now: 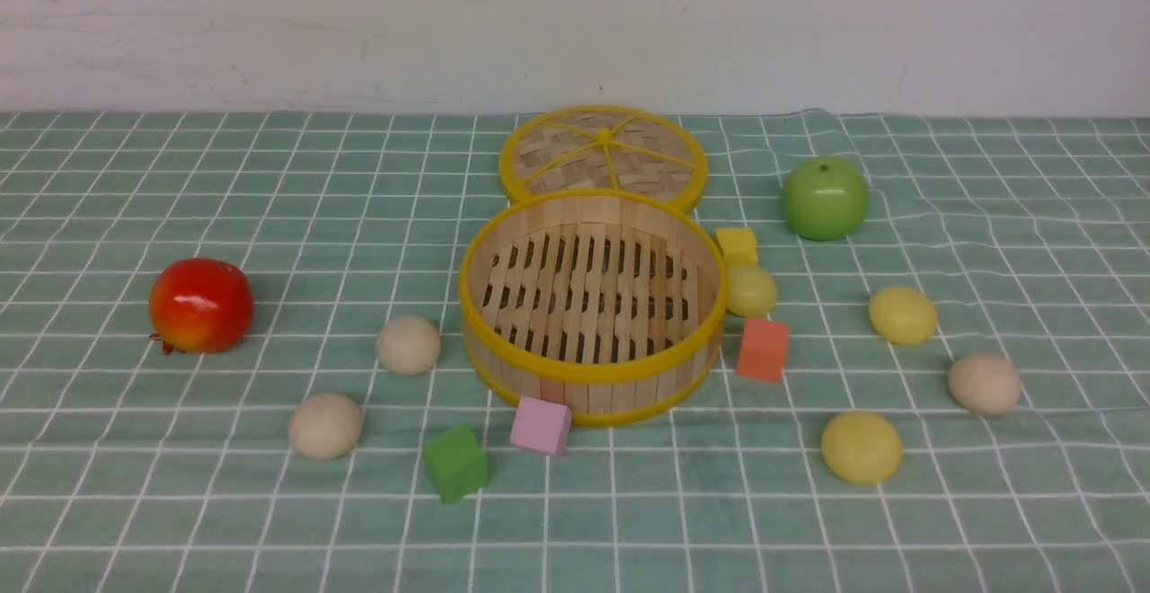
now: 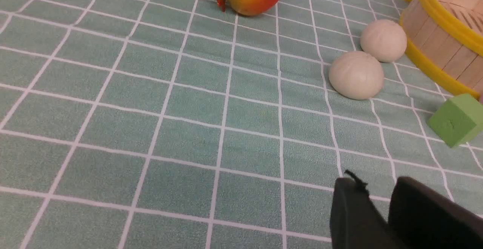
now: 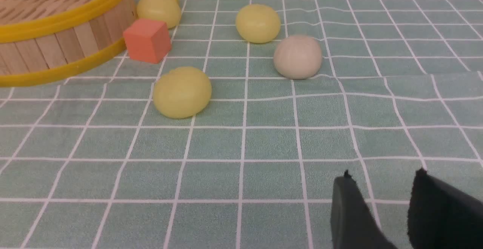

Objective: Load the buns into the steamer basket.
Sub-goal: Use the left arm to grab a steamed stuffed bun

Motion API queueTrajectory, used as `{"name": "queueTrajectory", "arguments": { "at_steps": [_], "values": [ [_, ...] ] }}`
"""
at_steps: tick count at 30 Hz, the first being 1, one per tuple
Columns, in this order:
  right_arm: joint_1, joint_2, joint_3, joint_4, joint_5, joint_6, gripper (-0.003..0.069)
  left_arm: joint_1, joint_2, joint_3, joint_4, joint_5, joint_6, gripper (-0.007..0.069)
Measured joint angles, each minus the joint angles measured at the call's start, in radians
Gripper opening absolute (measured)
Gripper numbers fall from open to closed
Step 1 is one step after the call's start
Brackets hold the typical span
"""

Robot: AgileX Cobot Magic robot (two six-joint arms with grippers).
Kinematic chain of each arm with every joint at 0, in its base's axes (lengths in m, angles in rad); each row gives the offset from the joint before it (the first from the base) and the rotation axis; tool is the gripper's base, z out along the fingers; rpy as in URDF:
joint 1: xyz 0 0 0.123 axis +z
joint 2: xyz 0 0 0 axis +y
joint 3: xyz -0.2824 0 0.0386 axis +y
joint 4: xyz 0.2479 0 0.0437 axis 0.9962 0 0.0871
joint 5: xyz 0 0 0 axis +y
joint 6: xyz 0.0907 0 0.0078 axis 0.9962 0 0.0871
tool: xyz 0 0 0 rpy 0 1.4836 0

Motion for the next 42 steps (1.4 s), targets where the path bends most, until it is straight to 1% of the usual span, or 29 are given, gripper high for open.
{"name": "queueTrajectory", "arguments": {
  "at_steps": [35, 37, 39, 40, 42],
  "values": [
    [0.000, 0.000, 0.000, 0.000, 0.000, 0.000, 0.0240, 0.000, 0.000, 0.000, -0.002, -0.011, 0.000, 0.0190],
    [0.000, 0.000, 0.000, 0.000, 0.000, 0.000, 0.0240, 0.000, 0.000, 0.000, -0.057, -0.065, -0.030, 0.0194],
    [0.000, 0.000, 0.000, 0.000, 0.000, 0.000, 0.0240, 0.000, 0.000, 0.000, -0.142, -0.117, -0.079, 0.0195],
    [0.000, 0.000, 0.000, 0.000, 0.000, 0.000, 0.0240, 0.000, 0.000, 0.000, -0.248, -0.169, -0.143, 0.0197],
    [0.000, 0.000, 0.000, 0.000, 0.000, 0.000, 0.0240, 0.000, 0.000, 0.000, -0.355, -0.208, -0.211, 0.0198]
  ]
}}
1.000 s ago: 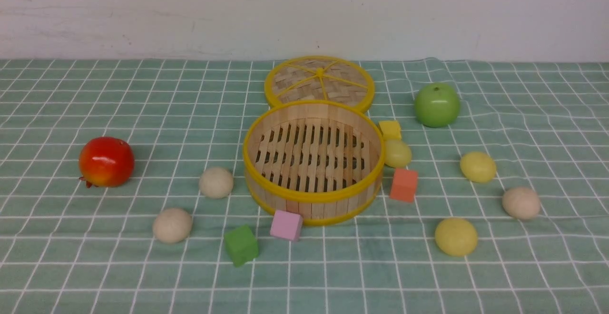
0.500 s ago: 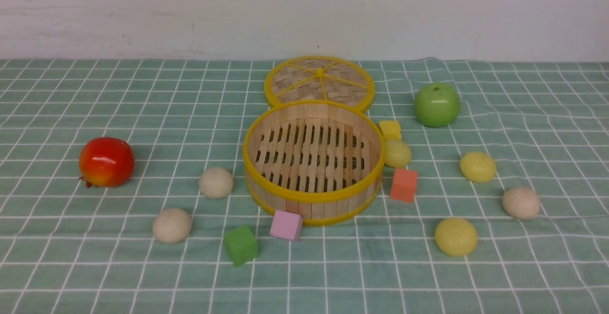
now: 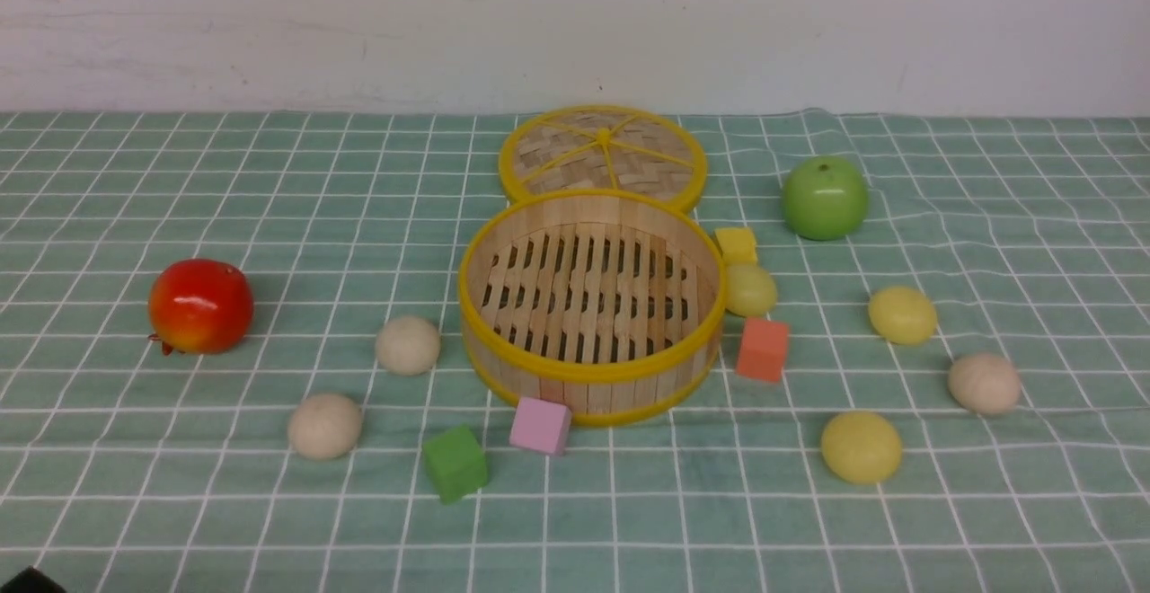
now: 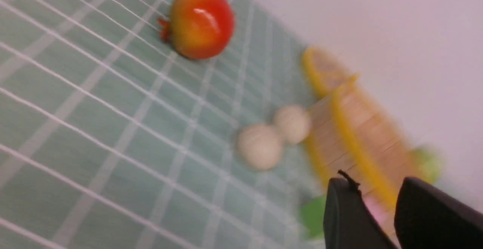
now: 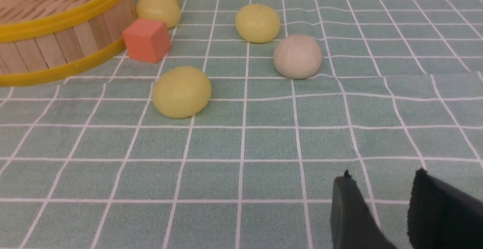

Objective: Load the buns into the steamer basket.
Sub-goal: Use the left arm to grab a steamed stuffed bun

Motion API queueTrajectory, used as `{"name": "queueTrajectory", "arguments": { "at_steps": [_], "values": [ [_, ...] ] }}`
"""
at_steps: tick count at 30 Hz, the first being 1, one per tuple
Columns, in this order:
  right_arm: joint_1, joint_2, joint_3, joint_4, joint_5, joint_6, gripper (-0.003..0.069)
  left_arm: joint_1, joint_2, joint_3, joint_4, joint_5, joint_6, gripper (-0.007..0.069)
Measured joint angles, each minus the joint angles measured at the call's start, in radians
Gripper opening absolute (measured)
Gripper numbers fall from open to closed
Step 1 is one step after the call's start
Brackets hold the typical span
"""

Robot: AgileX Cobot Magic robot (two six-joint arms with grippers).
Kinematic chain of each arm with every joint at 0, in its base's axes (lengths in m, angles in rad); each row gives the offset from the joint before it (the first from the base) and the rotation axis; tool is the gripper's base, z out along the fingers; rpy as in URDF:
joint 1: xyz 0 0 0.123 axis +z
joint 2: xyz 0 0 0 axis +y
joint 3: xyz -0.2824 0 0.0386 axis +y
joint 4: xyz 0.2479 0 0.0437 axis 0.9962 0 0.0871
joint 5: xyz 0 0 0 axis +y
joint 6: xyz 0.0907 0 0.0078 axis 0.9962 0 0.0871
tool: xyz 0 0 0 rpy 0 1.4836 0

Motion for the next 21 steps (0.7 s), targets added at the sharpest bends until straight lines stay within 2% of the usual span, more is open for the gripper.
{"name": "queueTrajectory", "arguments": {
  "at_steps": [3, 6, 8, 10, 11, 12, 13, 14, 16, 17, 18, 21],
  "values": [
    [0.000, 0.000, 0.000, 0.000, 0.000, 0.000, 0.0240, 0.000, 0.000, 0.000, -0.122, -0.072, -0.041, 0.0200],
    [0.000, 0.000, 0.000, 0.000, 0.000, 0.000, 0.0240, 0.000, 0.000, -0.002, -0.154, -0.124, -0.052, 0.0196],
    [0.000, 0.000, 0.000, 0.000, 0.000, 0.000, 0.0240, 0.000, 0.000, -0.023, -0.155, -0.095, -0.051, 0.0181],
    [0.000, 0.000, 0.000, 0.000, 0.000, 0.000, 0.0240, 0.000, 0.001, -0.130, -0.132, 0.065, 0.014, 0.0123],
    [0.000, 0.000, 0.000, 0.000, 0.000, 0.000, 0.0240, 0.000, 0.001, -0.140, -0.129, 0.065, 0.021, 0.0118],
    [0.000, 0.000, 0.000, 0.000, 0.000, 0.000, 0.0240, 0.000, 0.028, -0.227, -0.102, 0.193, 0.084, 0.0076],
    [0.000, 0.000, 0.000, 0.000, 0.000, 0.000, 0.0240, 0.000, 0.034, -0.238, -0.102, 0.209, 0.091, 0.0070],
    [0.000, 0.000, 0.000, 0.000, 0.000, 0.000, 0.0240, 0.000, 0.100, -0.338, -0.072, 0.335, 0.157, 0.0025],
    [0.000, 0.000, 0.000, 0.000, 0.000, 0.000, 0.0240, 0.000, 0.219, -0.440, -0.034, 0.498, 0.211, -0.0009],
    [0.000, 0.000, 0.000, 0.000, 0.000, 0.000, 0.0240, 0.000, 0.233, -0.440, -0.030, 0.514, 0.211, -0.0009],
    [0.000, 0.000, 0.000, 0.000, 0.000, 0.000, 0.0240, 0.000, 0.346, -0.514, 0.003, 0.632, 0.246, -0.0013],
    [0.000, 0.000, 0.000, 0.000, 0.000, 0.000, 0.0240, 0.000, 0.563, -0.624, 0.057, 0.787, 0.299, -0.0013]
  ]
}}
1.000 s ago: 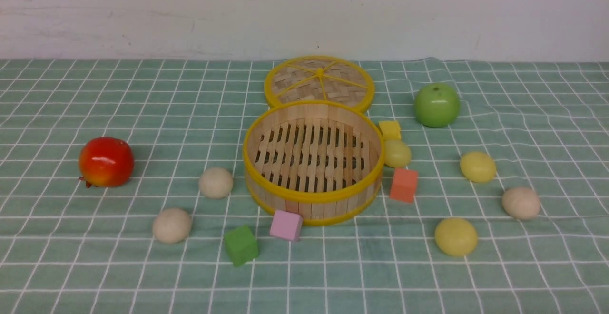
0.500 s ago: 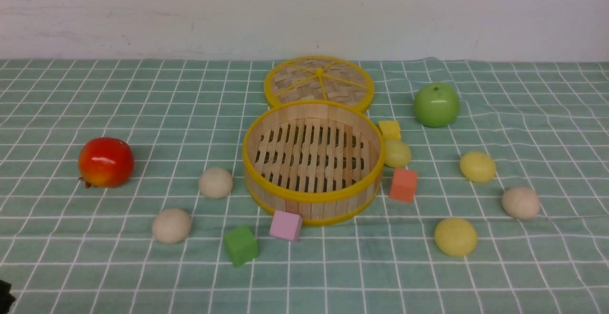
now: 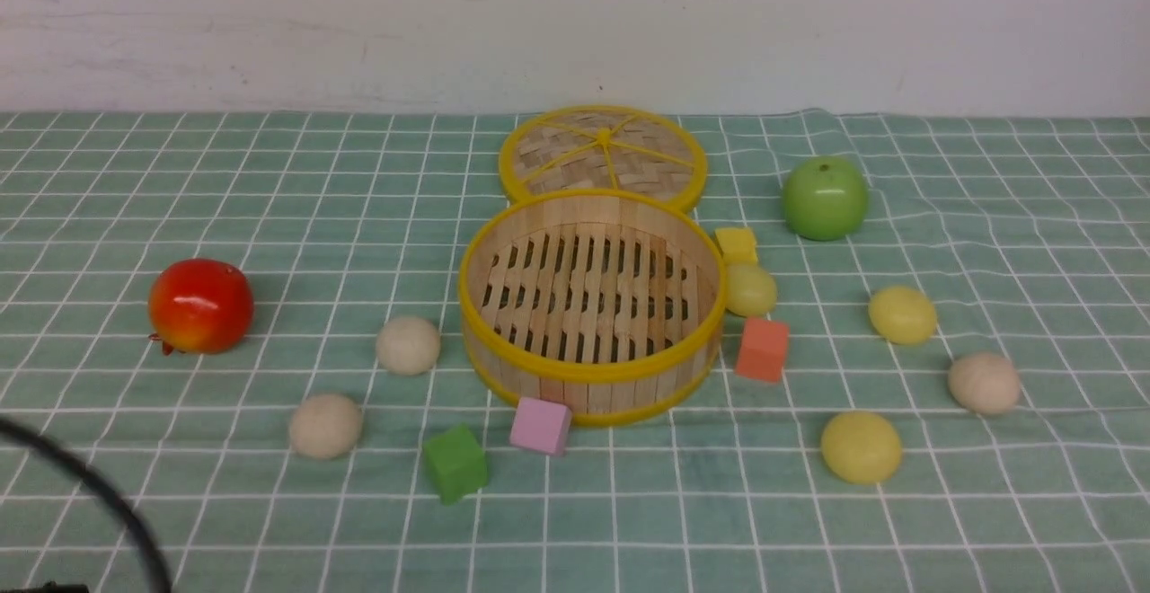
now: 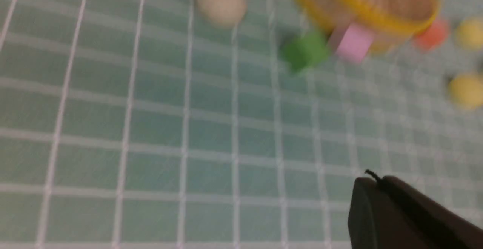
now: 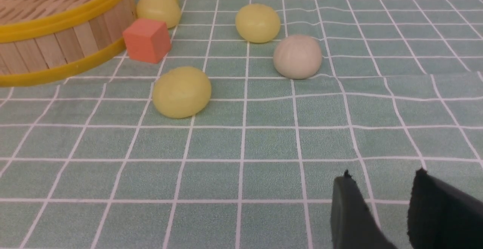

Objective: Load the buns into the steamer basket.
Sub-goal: Use the left arm to grab a steamed stuffed bun

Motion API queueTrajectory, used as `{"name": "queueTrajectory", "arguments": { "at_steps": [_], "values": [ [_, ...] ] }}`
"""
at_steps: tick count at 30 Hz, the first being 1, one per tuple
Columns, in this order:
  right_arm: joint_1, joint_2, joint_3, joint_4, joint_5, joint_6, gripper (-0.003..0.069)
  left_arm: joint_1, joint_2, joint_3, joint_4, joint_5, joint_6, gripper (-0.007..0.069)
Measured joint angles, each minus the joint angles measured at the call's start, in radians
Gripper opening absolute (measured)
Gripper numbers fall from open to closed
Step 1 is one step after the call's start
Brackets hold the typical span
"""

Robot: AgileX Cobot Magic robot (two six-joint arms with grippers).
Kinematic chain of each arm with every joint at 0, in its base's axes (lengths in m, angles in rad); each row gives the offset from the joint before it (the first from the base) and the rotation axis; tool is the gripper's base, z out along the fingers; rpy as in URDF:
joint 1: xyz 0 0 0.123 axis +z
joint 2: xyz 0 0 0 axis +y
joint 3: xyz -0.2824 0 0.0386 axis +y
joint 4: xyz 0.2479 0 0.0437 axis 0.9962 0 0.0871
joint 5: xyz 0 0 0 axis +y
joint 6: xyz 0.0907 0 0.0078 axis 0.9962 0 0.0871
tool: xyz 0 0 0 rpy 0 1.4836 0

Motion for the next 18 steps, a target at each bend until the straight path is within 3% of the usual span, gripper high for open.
{"name": "queueTrajectory", "arguments": {
  "at_steps": [7, 13, 18],
  "values": [
    [0.000, 0.000, 0.000, 0.000, 0.000, 0.000, 0.0240, -0.004, 0.414, -0.157, 0.041, -0.016, 0.106, -0.0013],
    [0.000, 0.000, 0.000, 0.000, 0.000, 0.000, 0.0240, -0.185, 0.661, -0.301, 0.044, -0.059, 0.167, -0.0013],
    [0.000, 0.000, 0.000, 0.000, 0.000, 0.000, 0.0240, -0.243, 0.806, -0.426, 0.142, -0.081, 0.110, -0.0013]
  ]
}}
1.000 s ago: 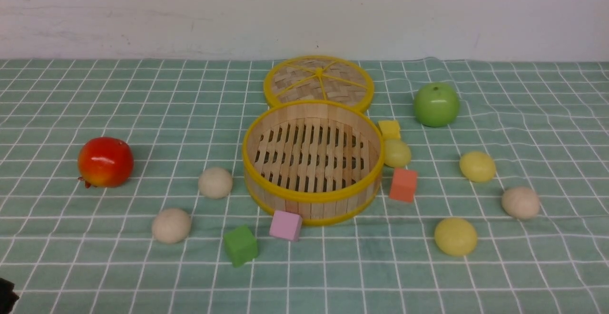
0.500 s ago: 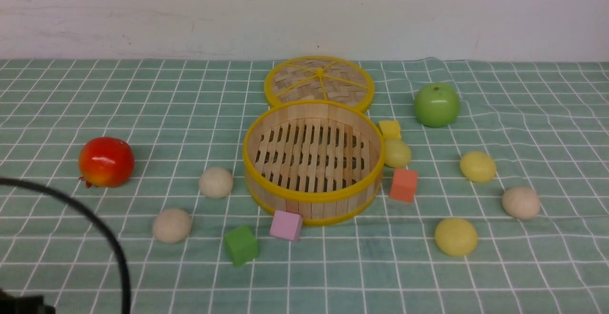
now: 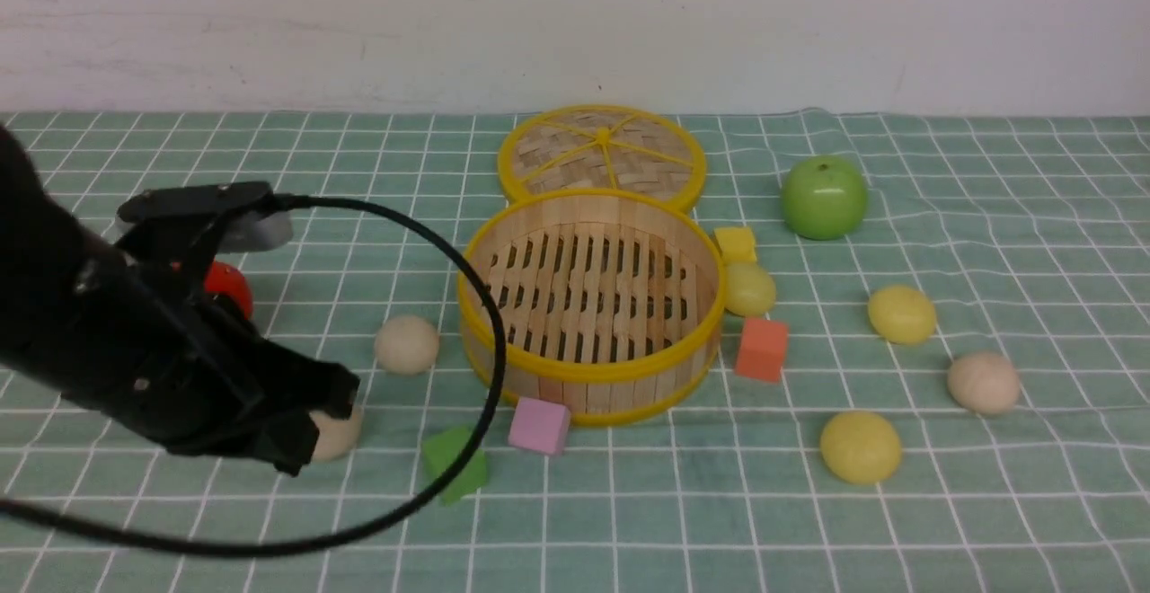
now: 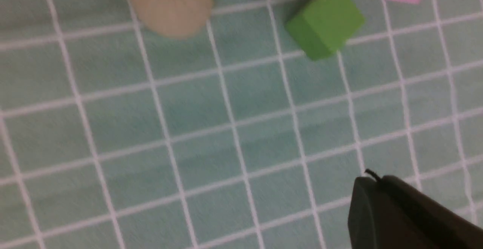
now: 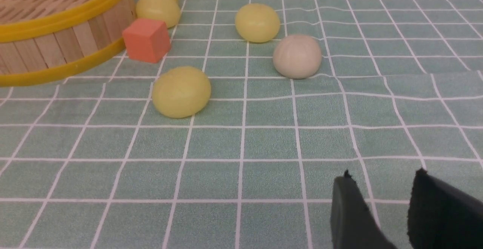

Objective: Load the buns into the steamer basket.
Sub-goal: Use the left arm to grab a steamed stuffed bun

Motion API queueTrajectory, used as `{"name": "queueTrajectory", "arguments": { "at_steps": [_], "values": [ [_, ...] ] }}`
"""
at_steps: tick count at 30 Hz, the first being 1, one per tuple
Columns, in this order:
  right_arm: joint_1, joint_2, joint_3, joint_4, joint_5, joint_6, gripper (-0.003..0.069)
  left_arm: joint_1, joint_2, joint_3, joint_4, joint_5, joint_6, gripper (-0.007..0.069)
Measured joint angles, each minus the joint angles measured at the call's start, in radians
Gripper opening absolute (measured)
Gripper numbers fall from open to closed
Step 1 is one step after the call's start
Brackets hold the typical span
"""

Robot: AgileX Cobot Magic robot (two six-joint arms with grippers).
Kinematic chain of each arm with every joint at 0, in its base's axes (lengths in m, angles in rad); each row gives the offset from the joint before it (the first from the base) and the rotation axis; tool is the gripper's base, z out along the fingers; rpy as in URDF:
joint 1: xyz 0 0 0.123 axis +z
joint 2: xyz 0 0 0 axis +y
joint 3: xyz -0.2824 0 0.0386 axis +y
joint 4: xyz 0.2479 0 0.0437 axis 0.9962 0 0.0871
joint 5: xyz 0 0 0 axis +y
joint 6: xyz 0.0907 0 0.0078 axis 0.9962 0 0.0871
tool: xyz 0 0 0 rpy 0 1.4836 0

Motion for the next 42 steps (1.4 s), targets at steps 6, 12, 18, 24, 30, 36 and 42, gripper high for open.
{"name": "queueTrajectory", "arguments": {
  "at_steps": [6, 12, 18, 24, 30, 36, 42],
  "values": [
    [0.000, 0.000, 0.000, 0.000, 0.000, 0.000, 0.0240, 0.001, 0.188, -0.127, 0.085, -0.005, -0.015, -0.0013],
    [0.000, 0.000, 0.000, 0.000, 0.000, 0.000, 0.0240, 0.083, 0.358, -0.226, 0.057, -0.002, -0.002, -0.0013],
    [0.000, 0.000, 0.000, 0.000, 0.000, 0.000, 0.0240, 0.114, 0.407, -0.264, 0.054, -0.004, 0.035, 0.0008],
    [0.000, 0.000, 0.000, 0.000, 0.000, 0.000, 0.0240, 0.111, 0.441, -0.266, 0.051, -0.034, 0.054, 0.0163],
    [0.000, 0.000, 0.000, 0.000, 0.000, 0.000, 0.0240, 0.111, 0.481, -0.266, 0.055, -0.051, 0.057, 0.0260],
    [0.000, 0.000, 0.000, 0.000, 0.000, 0.000, 0.0240, 0.111, 0.521, -0.266, 0.057, -0.057, 0.057, 0.0269],
    [0.000, 0.000, 0.000, 0.000, 0.000, 0.000, 0.0240, 0.111, 0.535, -0.268, 0.096, -0.088, 0.057, 0.0246]
  ]
}}
